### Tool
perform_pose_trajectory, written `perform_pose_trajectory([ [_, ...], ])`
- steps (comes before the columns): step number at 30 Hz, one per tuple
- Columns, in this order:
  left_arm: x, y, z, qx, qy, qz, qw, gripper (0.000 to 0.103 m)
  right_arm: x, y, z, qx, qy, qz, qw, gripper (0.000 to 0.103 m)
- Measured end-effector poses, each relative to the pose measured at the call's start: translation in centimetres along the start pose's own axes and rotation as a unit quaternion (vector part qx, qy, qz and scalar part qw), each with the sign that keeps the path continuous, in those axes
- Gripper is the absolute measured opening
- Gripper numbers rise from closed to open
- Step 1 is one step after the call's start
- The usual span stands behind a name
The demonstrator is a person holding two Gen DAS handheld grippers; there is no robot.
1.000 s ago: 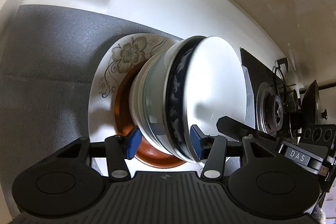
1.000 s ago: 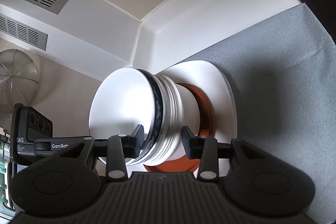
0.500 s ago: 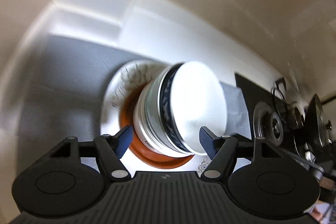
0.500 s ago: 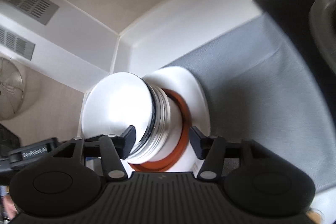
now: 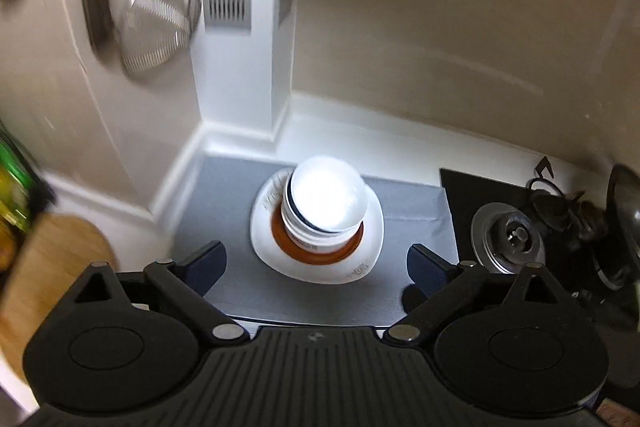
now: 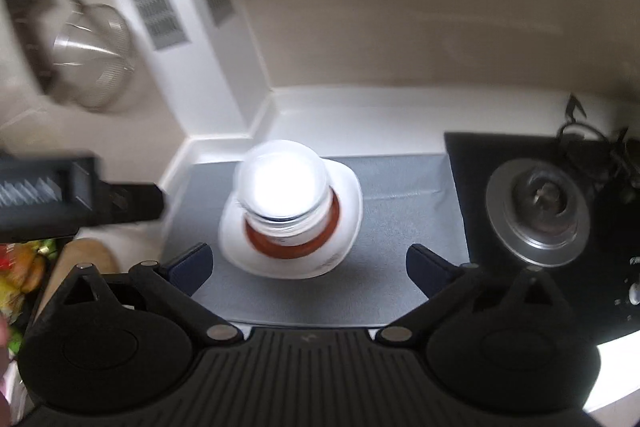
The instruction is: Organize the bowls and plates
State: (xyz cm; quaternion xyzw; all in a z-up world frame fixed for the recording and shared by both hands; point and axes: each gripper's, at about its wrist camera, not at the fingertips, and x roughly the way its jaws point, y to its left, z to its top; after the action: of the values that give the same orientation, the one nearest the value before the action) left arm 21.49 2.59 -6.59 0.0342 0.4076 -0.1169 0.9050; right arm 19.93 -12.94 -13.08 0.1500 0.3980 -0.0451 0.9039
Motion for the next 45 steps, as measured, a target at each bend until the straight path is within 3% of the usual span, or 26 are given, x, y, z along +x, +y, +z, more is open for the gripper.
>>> perform_pose_trajectory([
  [3, -3.7, -3.7, -1.5, 0.026, -0.022, 0.052, 0.9981, 0.098, -4.0, -0.3, -0.2, -0.002, -0.004, 0.015, 1.0, 0.103],
  [6, -6.3, -6.1, -2.8, 0.032, -0.022, 0.096, 0.9946, 0.099, -6.9, -0.6, -0.9, -0.014, 0.006, -0.005, 1.0, 0.103],
  [10, -8.4, -7.2, -4.4, 0.019, -0.009, 0.079, 0.9967, 0.099, -10.1, -1.6, -2.5, -0.015, 0.012, -0.016, 1.0, 0.103],
  [14, -10.3, -8.5, -6.1, 0.02, -0.022, 0.11, 0.9935, 0.099, -12.3, -2.2, -4.1, -0.02, 0.007, -0.006, 1.0, 0.103],
  [18, -11.6, -9.3, -7.0, 0.026, -0.02, 0.113, 0.9931, 0.099, -14.1, -2.4, -5.4, -0.014, 0.004, -0.007, 1.0, 0.103],
  [45, -15.7, -10.4, -10.0, 0.023, -0.039, 0.129, 0.9906, 0.099, -18.1, -3.0, -8.1, -0.019, -0.011, 0.006, 1.0, 0.103],
])
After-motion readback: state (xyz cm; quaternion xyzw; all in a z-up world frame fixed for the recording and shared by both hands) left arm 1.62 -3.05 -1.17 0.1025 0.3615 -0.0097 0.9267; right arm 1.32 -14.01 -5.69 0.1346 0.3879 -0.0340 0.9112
